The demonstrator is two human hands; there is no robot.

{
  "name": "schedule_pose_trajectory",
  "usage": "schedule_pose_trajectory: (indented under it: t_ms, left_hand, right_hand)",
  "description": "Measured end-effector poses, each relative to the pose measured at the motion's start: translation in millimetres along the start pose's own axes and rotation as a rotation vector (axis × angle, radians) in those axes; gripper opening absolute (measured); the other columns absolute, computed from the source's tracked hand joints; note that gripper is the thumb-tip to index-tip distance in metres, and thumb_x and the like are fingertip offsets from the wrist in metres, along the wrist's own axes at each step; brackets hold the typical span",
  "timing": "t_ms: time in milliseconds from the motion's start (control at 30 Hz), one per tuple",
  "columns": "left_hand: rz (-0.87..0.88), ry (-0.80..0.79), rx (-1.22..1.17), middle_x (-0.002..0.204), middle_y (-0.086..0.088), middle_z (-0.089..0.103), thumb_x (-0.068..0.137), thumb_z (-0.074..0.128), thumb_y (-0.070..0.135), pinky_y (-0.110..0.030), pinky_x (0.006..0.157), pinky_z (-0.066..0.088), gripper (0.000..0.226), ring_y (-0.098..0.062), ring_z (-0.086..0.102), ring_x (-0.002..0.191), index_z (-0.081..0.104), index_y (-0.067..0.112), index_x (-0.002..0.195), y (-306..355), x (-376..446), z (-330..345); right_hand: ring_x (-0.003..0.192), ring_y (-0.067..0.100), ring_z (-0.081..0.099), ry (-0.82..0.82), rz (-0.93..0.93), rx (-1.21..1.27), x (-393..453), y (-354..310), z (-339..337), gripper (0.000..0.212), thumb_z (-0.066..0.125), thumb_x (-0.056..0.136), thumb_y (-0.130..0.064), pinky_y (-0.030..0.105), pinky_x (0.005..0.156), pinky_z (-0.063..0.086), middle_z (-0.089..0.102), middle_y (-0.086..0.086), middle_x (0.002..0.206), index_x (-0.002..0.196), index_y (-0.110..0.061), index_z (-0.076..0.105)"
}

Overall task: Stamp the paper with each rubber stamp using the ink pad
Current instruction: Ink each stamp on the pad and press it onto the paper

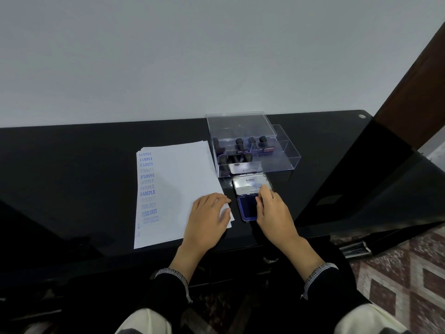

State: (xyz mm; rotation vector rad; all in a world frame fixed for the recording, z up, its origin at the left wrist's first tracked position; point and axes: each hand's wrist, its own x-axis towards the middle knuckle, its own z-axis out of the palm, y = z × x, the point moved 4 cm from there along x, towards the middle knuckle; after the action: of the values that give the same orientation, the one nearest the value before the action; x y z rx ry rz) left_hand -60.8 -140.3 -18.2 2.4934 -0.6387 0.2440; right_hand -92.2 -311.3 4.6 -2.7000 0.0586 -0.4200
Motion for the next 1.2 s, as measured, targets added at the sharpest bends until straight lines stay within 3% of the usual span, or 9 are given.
schedule_pose_trajectory:
  t_ms: [433,667,833,933,1067,1200]
  left_hand:
    - [-0.004,-0.001,-0.001,0.125,0.015,0.055,0.099,0.046,0.029,-0.010,0.100,0.011,0.025,-0.005,0.044,0.119,0.060,0.027,0.119,-1.1,2.0,2.5]
    - [-0.005,0.004,0.002,0.124,0.016,0.055,0.098,0.046,0.029,-0.012,0.100,0.013,0.024,-0.003,0.044,0.118,0.060,0.028,0.118,-0.8,3.1,2.5]
    - [-0.009,0.006,-0.002,0.124,0.016,0.055,0.098,0.046,0.028,-0.012,0.101,0.014,0.024,-0.004,0.045,0.118,0.060,0.028,0.117,-0.4,2.6,2.6]
    - [-0.010,0.005,-0.001,0.124,0.016,0.055,0.098,0.046,0.028,-0.013,0.101,0.014,0.024,-0.004,0.045,0.119,0.060,0.028,0.117,-0.5,2.3,2.6]
    - [-0.008,-0.004,0.001,0.124,0.016,0.055,0.098,0.045,0.028,-0.012,0.101,0.014,0.024,-0.004,0.045,0.118,0.059,0.028,0.118,-0.5,1.7,3.0]
    - [-0.002,-0.003,-0.003,0.126,0.014,0.055,0.099,0.046,0.027,-0.011,0.101,0.012,0.025,-0.004,0.044,0.120,0.060,0.027,0.120,0.5,1.3,2.0]
  right_hand:
    - [0.062,0.023,0.050,-0.184,0.038,0.064,23.4,-2.5,-8.1,0.015,0.045,0.096,-0.009,0.029,0.051,0.032,0.051,0.005,0.072,0.087,-0.015,0.034]
    - [0.065,0.018,0.047,-0.077,0.031,0.040,12.4,-3.4,-6.6,0.017,0.043,0.097,-0.010,0.021,0.048,0.027,0.050,0.003,0.076,0.089,-0.019,0.031]
    - [0.071,0.016,0.044,0.013,0.071,0.022,0.8,-4.6,-1.4,0.006,0.043,0.099,-0.012,0.023,0.056,0.028,0.051,0.004,0.082,0.100,-0.008,0.046]
    - [0.069,0.019,0.046,-0.057,0.044,0.035,8.5,-5.3,-2.8,0.001,0.043,0.097,-0.010,0.026,0.057,0.030,0.052,0.005,0.079,0.098,-0.010,0.042]
    - [0.063,0.024,0.047,-0.183,0.053,0.055,23.3,-2.9,-6.4,0.015,0.044,0.096,-0.009,0.030,0.050,0.030,0.051,0.007,0.073,0.088,-0.015,0.033]
    - [0.065,0.024,0.048,-0.161,0.045,0.054,20.7,-2.8,-6.1,0.014,0.044,0.097,-0.010,0.027,0.049,0.028,0.051,0.007,0.074,0.089,-0.016,0.033]
